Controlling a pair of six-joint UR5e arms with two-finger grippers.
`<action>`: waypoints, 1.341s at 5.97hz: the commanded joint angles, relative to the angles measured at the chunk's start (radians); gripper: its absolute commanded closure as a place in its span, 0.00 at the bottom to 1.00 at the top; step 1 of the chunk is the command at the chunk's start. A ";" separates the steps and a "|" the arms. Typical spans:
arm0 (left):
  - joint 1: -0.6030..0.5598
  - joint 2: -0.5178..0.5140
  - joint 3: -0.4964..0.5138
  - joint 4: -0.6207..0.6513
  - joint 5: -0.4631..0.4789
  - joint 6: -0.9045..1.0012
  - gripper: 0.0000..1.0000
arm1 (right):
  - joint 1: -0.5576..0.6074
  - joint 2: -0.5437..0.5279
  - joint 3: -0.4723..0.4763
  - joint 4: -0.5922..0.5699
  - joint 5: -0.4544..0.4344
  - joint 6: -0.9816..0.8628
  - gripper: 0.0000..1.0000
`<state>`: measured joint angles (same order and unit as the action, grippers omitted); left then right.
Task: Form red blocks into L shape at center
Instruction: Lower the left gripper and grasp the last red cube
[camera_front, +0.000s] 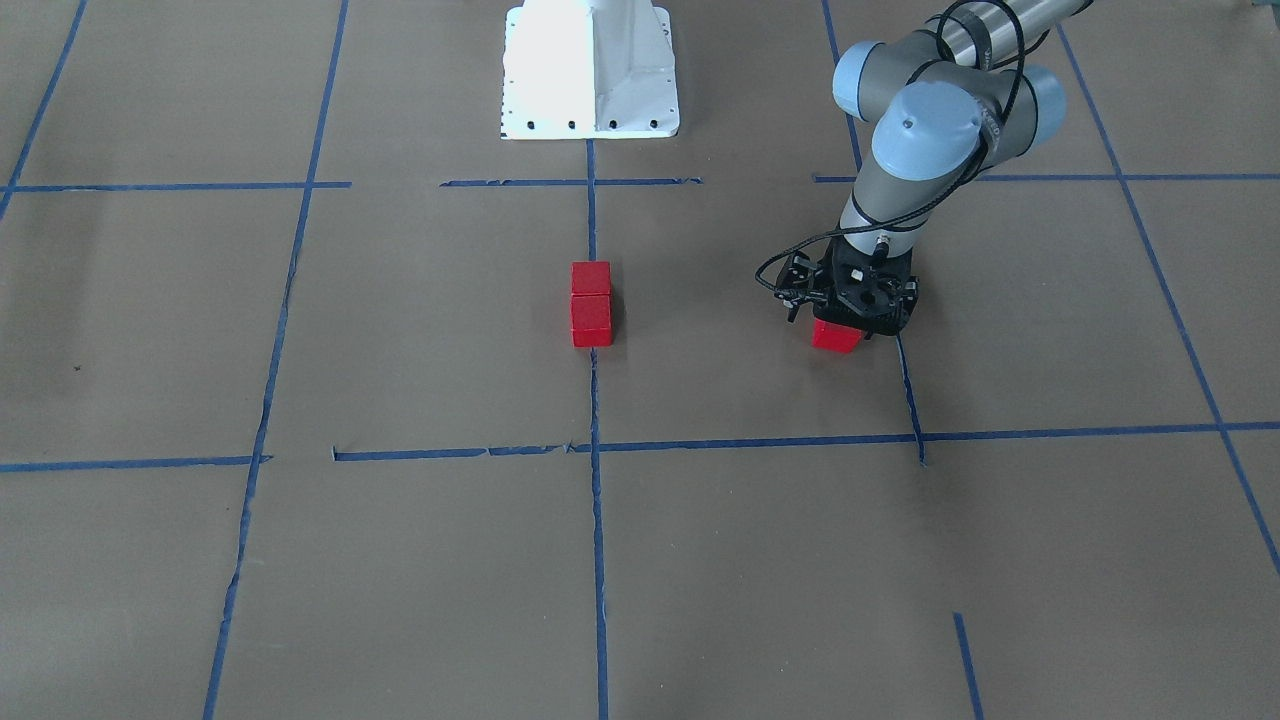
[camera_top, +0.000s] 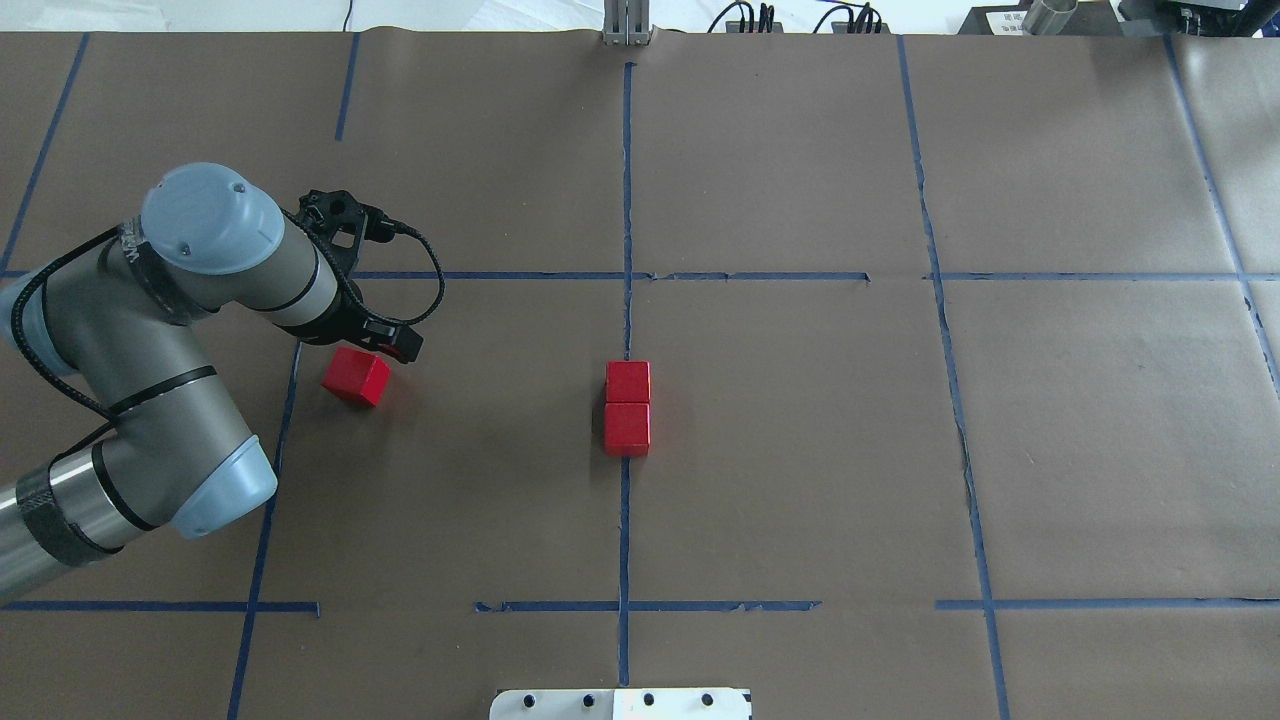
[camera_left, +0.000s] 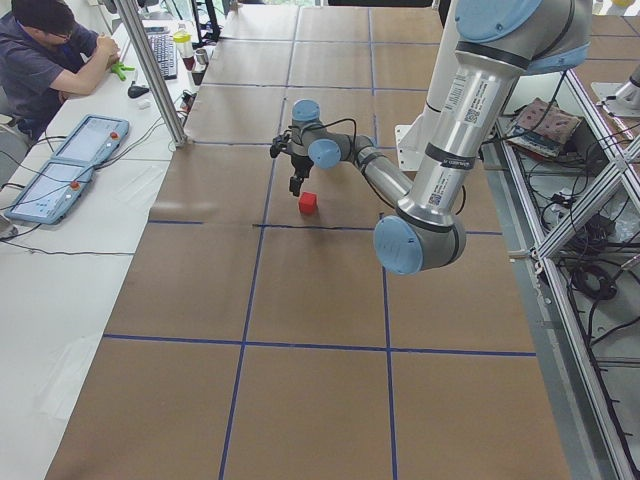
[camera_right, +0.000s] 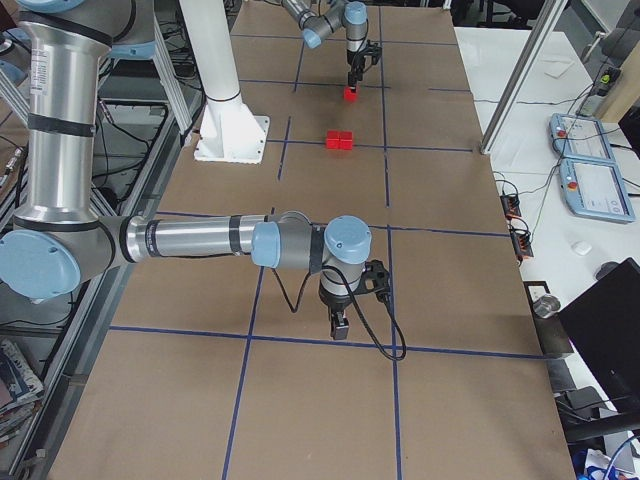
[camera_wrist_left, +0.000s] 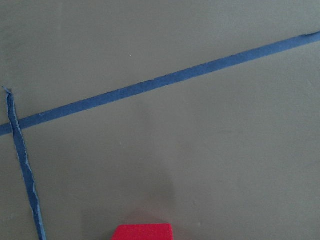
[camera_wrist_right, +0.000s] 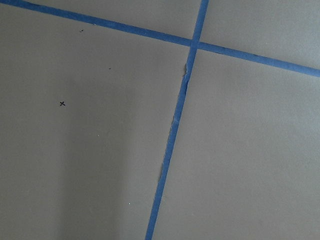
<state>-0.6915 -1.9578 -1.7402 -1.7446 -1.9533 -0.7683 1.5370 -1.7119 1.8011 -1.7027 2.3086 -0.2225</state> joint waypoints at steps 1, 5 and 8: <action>0.003 0.005 0.022 -0.004 0.001 0.001 0.00 | 0.000 0.000 0.000 0.000 0.000 0.000 0.00; 0.010 0.005 0.065 -0.006 -0.006 -0.012 0.06 | 0.000 0.001 0.001 0.000 0.000 0.000 0.00; 0.015 -0.006 0.100 -0.006 -0.006 -0.032 0.49 | 0.000 0.001 0.003 0.002 0.000 0.000 0.00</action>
<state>-0.6774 -1.9627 -1.6439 -1.7507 -1.9588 -0.7982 1.5370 -1.7104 1.8035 -1.7013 2.3087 -0.2227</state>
